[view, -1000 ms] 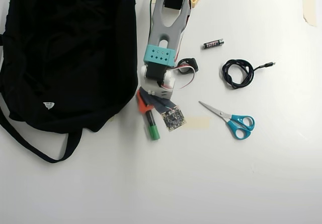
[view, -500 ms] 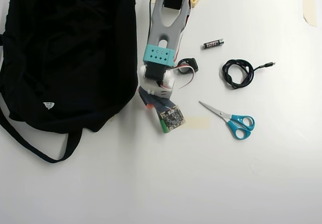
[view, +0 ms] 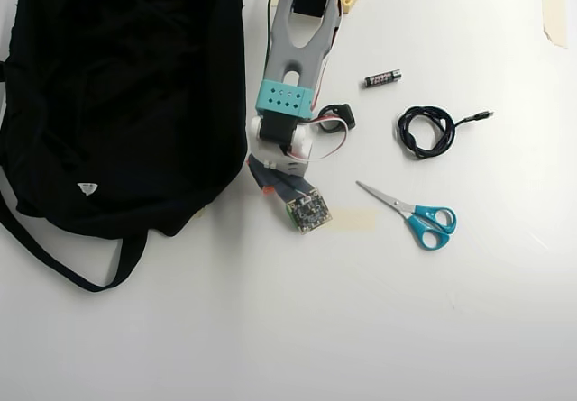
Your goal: Put the green marker into the black bag
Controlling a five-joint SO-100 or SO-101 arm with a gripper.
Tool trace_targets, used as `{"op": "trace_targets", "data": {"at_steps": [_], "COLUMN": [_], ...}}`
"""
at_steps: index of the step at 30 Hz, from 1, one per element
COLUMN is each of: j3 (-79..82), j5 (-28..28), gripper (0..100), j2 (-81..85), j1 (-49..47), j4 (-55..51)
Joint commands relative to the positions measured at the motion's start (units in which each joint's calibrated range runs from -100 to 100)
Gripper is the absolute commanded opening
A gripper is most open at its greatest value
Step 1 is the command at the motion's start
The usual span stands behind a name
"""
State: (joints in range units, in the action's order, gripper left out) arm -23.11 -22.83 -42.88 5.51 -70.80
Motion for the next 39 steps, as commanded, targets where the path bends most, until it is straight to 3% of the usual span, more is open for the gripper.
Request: {"op": "trace_targets", "data": {"at_steps": [1,6,13,22,39], "j3": [-0.3,-0.3,-0.3,-0.7,-3.4], "j5": [-0.2,0.2,0.1,-0.2,0.1], "gripper": [5,18,19,5,2], "j2": [0.8,0.5,0.9,1.1,1.1], "j1": [0.2,-0.1,-0.1,-0.1,-0.1], "j4": [-0.5,-1.3,-1.3,-1.1,-1.3]}}
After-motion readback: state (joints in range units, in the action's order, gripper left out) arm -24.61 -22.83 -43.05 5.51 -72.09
